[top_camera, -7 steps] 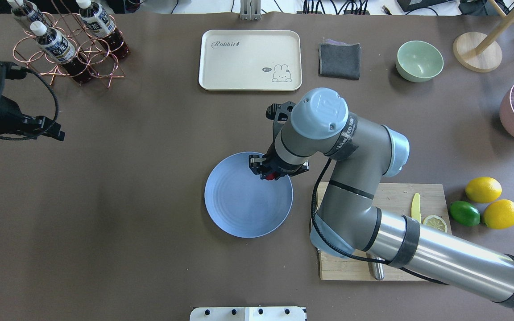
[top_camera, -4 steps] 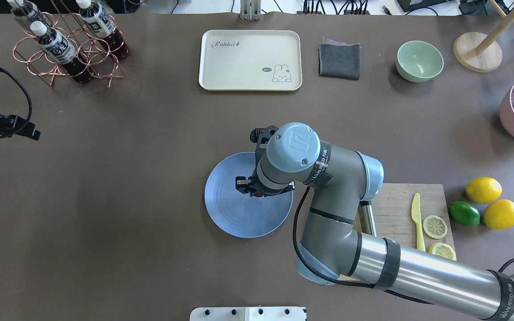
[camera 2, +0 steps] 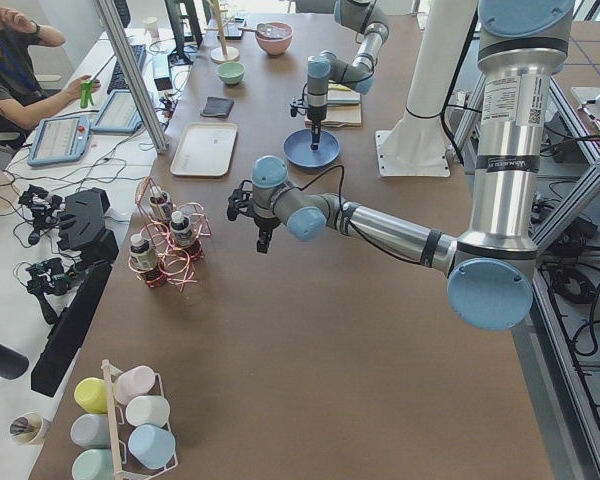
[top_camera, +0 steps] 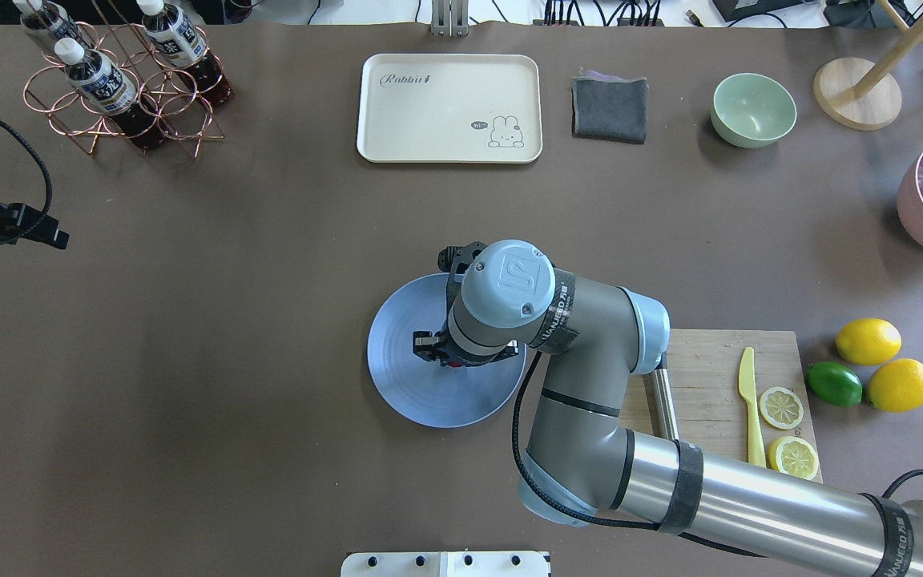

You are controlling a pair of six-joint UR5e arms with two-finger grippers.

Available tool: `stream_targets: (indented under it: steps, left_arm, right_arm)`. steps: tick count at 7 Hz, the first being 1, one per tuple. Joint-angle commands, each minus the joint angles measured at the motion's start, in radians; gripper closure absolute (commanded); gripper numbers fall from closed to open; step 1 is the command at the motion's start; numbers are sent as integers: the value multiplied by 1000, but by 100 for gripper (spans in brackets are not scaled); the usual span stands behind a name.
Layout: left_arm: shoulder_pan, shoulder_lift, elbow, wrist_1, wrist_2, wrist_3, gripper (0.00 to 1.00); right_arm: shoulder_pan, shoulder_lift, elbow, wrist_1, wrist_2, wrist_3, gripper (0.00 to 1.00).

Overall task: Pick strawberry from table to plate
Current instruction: 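Lower the strawberry onto the plate and open the right gripper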

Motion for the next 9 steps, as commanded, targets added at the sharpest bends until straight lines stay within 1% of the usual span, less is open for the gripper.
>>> stream_targets:
  steps: [1,2,3,4,6,7,8,9]
  left_arm:
    - [-1,1,-3,0,-14,-1,20]
    - [-1,1,-2,2,-17,-1,20]
    - [-1,1,-2,0,-17,-1,20]
    - [-1,1,-2,0,-17,-1,20]
    - [-1,0,-2,3,-19,-1,20]
    - [-3,-2,-2,9,-17,0,20]
    - [-31,-4,-2,14,-19,2,20]
    - [-70,-5,6,15,-26,19,20]
  right_arm:
    - [-1,-1,-1,0,-3,0,100]
    - [-1,1,-2,0,-3,3,83]
    - [-1,1,-2,0,-3,1,48]
    - [-1,-1,-1,0,-3,4,1]
    - [16,5,14,0,-1,4,0]
    - [81,-15,86,-30,35,3,0]
    - [194,-62,162,-104,147,-17,0]
    - [331,-134,221,-138,255,-126,0]
